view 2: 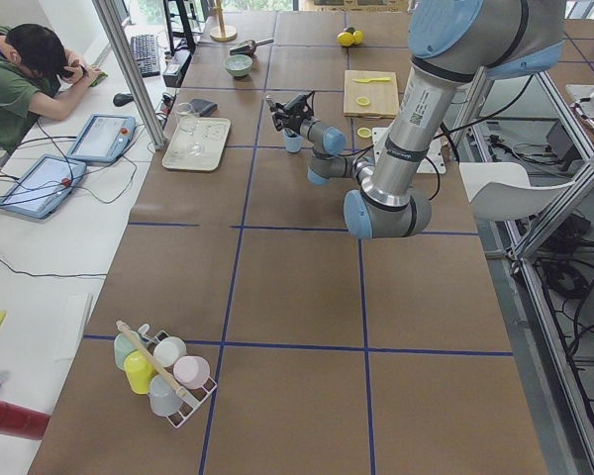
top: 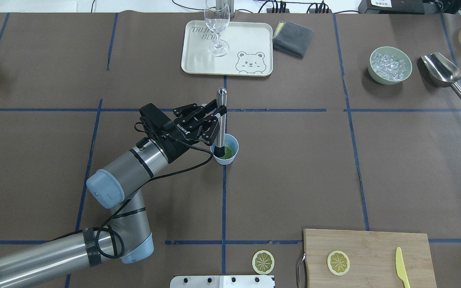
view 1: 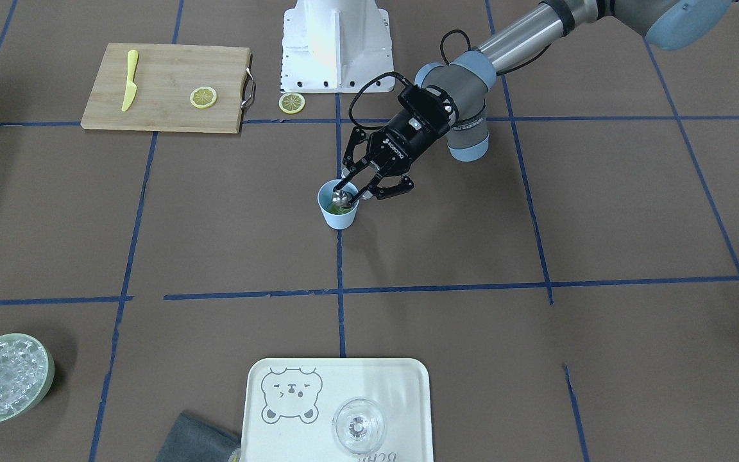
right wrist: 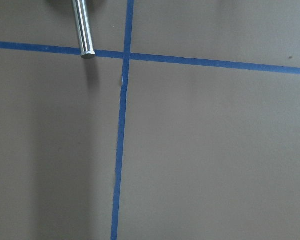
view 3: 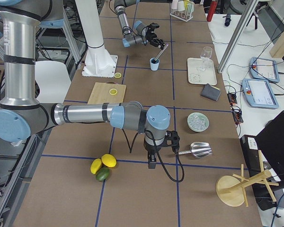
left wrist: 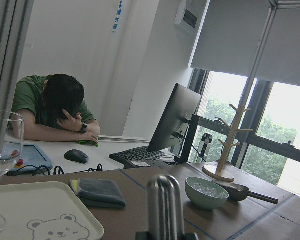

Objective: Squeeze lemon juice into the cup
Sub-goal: 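Lower the muddler into the blue cup and press the lemon with the left gripper, then lift the muddler out of the cup and carry it back with the left gripper, then lay the muddler down on the table, open the left gripper and withdraw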

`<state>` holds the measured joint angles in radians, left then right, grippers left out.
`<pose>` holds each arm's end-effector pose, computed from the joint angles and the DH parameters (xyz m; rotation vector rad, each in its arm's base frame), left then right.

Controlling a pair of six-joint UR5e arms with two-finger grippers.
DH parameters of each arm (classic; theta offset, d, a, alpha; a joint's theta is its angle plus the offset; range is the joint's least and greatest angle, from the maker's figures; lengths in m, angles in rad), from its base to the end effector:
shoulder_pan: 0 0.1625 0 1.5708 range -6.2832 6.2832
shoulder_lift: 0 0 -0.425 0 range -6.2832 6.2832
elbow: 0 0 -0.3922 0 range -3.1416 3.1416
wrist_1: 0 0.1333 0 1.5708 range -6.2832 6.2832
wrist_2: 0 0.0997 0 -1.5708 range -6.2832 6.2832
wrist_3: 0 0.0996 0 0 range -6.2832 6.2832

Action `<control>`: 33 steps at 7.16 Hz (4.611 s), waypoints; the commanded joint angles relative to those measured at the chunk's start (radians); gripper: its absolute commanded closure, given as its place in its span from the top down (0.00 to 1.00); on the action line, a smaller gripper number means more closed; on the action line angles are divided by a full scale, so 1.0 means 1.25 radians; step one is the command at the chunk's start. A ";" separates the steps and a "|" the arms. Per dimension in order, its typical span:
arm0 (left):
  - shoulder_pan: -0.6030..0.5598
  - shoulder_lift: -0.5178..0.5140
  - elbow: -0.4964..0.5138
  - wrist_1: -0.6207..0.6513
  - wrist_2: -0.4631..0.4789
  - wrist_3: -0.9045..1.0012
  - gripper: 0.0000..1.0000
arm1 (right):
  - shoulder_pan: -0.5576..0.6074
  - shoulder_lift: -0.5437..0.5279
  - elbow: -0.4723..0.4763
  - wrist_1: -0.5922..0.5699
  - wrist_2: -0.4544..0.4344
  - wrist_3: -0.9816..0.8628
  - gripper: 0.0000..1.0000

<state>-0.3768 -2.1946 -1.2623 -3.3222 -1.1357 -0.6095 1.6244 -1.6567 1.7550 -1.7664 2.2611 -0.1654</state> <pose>0.5428 -0.4033 0.2552 1.4476 1.4058 -0.0800 0.0937 -0.4412 0.6336 -0.0175 -0.6960 -0.0737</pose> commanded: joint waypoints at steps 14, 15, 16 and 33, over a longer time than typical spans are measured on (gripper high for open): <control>-0.274 0.050 -0.314 0.827 -0.369 0.057 0.00 | 0.000 0.002 0.004 0.001 0.002 0.003 1.00; -0.302 0.058 -0.319 0.956 -0.429 0.058 0.00 | 0.000 0.002 0.004 0.001 0.002 0.002 1.00; -0.315 0.067 -0.341 1.066 -0.434 0.058 0.00 | 0.000 0.002 0.005 0.001 0.002 0.002 1.00; -0.363 0.333 -0.308 1.140 -0.524 -0.170 1.00 | 0.000 0.009 -0.027 0.064 0.000 0.007 1.00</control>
<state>-0.8302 -1.7756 -1.6338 -1.8968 -1.7879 -0.8294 1.6245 -1.6481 1.7227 -1.6861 2.2616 -0.1562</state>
